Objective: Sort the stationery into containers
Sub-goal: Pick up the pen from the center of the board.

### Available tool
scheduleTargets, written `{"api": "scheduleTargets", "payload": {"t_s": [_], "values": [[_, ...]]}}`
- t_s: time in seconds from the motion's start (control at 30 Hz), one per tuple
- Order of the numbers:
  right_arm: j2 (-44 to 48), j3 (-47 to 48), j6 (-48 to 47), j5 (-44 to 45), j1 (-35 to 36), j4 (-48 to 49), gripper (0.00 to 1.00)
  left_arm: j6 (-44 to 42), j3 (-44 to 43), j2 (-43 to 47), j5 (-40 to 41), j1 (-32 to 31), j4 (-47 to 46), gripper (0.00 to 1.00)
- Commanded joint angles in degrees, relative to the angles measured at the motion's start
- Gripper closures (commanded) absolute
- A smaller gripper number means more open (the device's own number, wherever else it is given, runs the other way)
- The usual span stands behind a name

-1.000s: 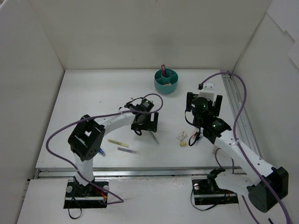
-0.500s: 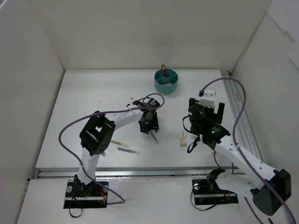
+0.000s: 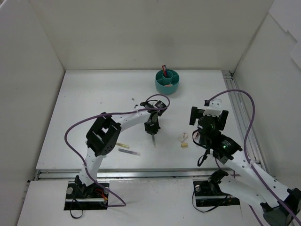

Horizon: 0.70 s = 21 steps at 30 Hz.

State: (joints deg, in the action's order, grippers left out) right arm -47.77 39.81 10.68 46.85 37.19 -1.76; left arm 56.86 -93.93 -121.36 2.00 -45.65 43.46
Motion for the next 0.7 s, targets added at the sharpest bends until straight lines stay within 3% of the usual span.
{"api": "scheduleTargets", "payload": {"t_s": [0.0, 0.27, 0.47, 0.67], "values": [[4.17, -2.01, -0.03, -8.33, 0.25, 2.63, 0.02, -0.17, -1.52, 1.12, 3.63, 0.03, 1.11, 1.00], [7.78, -10.45, -12.24, -40.32, 0.60, 15.54, 0.02, 1.32, -1.08, 13.85, 8.28, 3.19, -4.43, 1.00], [-2.05, -10.72, -17.70, -54.83, 1.92, 29.24, 0.02, 5.01, 9.96, 28.80, 9.60, 3.72, -19.08, 1.00], [-14.71, -7.47, -20.34, -64.24, 3.85, 39.01, 0.02, 10.37, 18.24, 37.42, 9.25, 4.25, -25.44, 1.00]]}}
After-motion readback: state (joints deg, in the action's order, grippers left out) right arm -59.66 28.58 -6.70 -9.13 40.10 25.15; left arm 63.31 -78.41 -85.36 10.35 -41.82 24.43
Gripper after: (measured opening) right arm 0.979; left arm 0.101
